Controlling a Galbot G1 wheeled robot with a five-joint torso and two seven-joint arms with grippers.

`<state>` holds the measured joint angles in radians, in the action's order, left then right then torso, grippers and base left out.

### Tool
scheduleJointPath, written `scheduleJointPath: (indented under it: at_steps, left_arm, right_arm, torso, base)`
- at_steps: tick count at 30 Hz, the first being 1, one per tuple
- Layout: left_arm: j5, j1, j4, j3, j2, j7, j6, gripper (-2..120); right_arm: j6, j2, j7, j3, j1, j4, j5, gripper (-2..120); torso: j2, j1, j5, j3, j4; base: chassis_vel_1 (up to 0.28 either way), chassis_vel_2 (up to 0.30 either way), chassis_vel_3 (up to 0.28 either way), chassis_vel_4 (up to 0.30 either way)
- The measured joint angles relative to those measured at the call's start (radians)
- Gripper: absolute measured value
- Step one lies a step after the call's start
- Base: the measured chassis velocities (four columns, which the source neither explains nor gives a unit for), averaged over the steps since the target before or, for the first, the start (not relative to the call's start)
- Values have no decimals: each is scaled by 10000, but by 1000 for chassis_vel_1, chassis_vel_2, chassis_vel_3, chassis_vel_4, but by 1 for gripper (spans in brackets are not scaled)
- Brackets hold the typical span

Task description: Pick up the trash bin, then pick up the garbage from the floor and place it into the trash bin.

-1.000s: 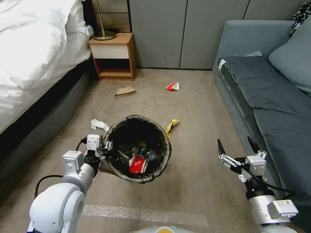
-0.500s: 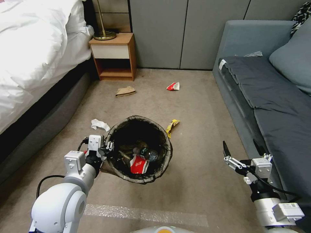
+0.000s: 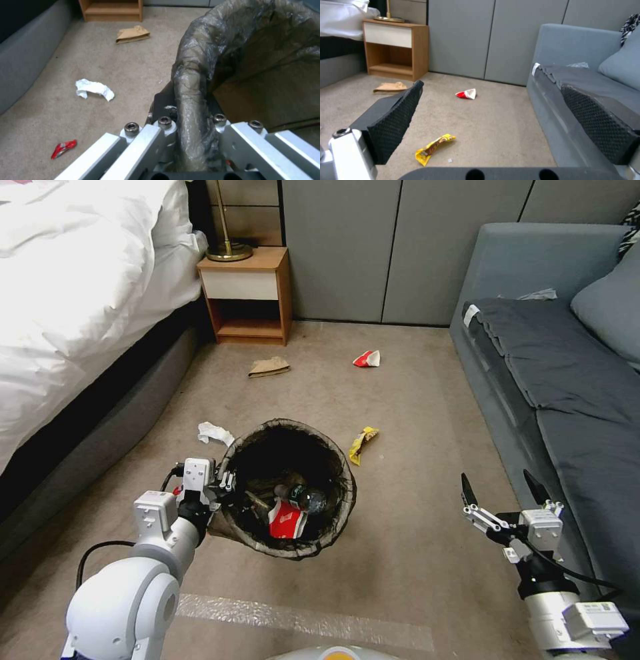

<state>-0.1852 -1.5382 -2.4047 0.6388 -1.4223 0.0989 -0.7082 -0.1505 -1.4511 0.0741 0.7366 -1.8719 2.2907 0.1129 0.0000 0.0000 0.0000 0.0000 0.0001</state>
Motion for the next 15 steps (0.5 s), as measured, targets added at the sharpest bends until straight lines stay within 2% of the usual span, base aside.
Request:
scheduleJointPath:
  at_steps: [15]
  left_arm:
    - [-49,13,45,33,38,12,79,3]
  right_arm:
    - [101,-101,-6,-132,37,-19,-29,100]
  torso:
    - [0,0,0,0,-1]
  base:
    - [0,0,0,0]
